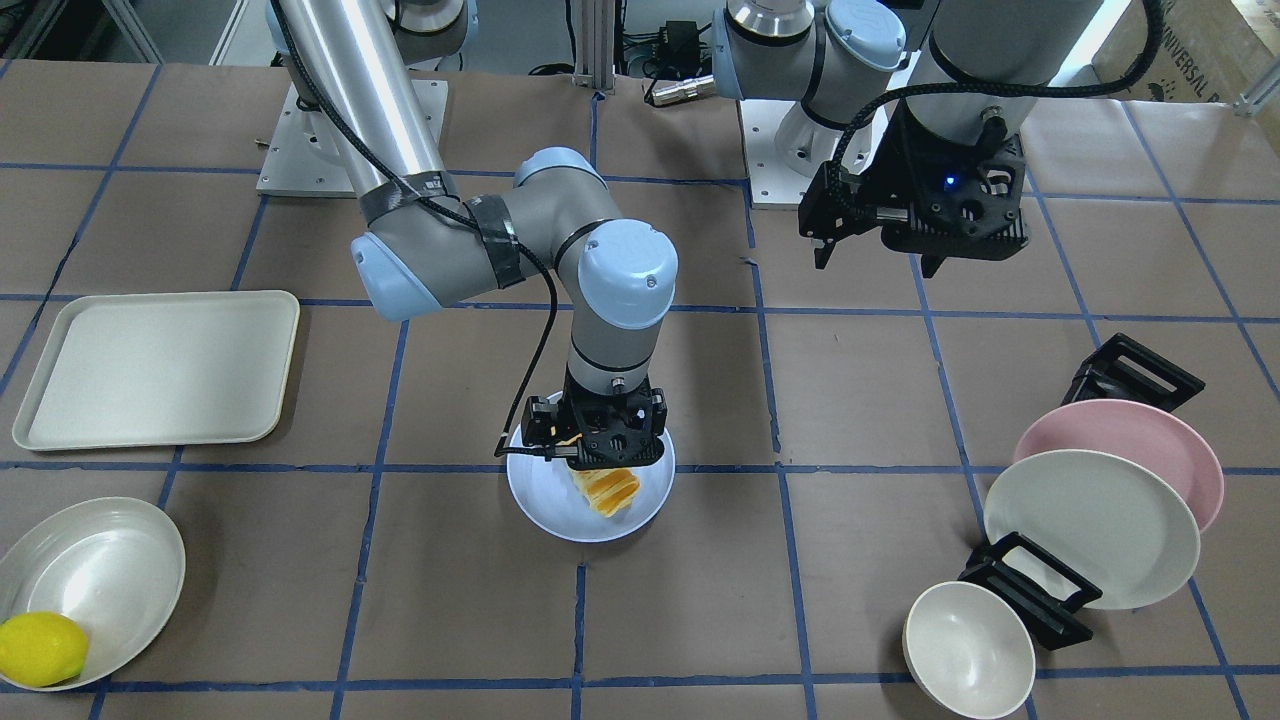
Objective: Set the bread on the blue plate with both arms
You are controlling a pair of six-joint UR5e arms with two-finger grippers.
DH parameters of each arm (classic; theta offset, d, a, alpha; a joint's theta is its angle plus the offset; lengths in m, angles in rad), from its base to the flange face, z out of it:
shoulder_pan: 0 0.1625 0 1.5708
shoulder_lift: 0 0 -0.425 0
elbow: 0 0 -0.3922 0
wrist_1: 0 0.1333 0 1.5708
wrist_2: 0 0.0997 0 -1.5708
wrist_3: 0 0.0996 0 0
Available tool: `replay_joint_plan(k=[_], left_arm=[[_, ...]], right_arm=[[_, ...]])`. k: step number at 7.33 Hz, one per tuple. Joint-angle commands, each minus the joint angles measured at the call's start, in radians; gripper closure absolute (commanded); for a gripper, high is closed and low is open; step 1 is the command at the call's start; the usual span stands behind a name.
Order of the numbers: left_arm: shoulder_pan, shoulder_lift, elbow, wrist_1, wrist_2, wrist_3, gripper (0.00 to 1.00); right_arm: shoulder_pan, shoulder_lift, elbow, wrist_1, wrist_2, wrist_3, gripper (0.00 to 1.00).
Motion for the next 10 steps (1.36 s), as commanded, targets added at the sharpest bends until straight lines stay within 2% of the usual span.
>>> replay_joint_plan(k=[1,3,6,7,8,9,10], left_arm=[[-0.001,0.001,0.002,0.000,0.003,-0.002,0.00],[-0.001,0.002,0.003,0.000,0.008,-0.002,0.00],[-0.001,0.018,0.003,-0.003,0.012,-0.006,0.00],[-0.001,0.018,0.003,-0.005,0.011,-0.006,0.00],[-0.001,0.016,0.003,-0.005,0.009,-0.006,0.00],[-0.001,0.016,0.003,-0.003,0.011,-0.006,0.00],[-0.001,0.015,0.002,-0.003,0.009,-0.006,0.00]], right_arm=[[-0.021,-0.071,-0.065,0.175,-0.001,-0.002,0.00],[-0.050,-0.102,-0.172,0.386,-0.004,-0.017,0.00],[-0.294,-0.232,-0.301,0.715,0.000,-0.265,0.00],[-0.384,-0.270,-0.300,0.739,0.004,-0.367,0.00],[-0.473,-0.303,-0.309,0.743,0.055,-0.370,0.00],[-0.528,-0.333,-0.302,0.734,0.121,-0.365,0.00],[-0.536,-0.343,-0.303,0.714,0.103,-0.373,0.00]])
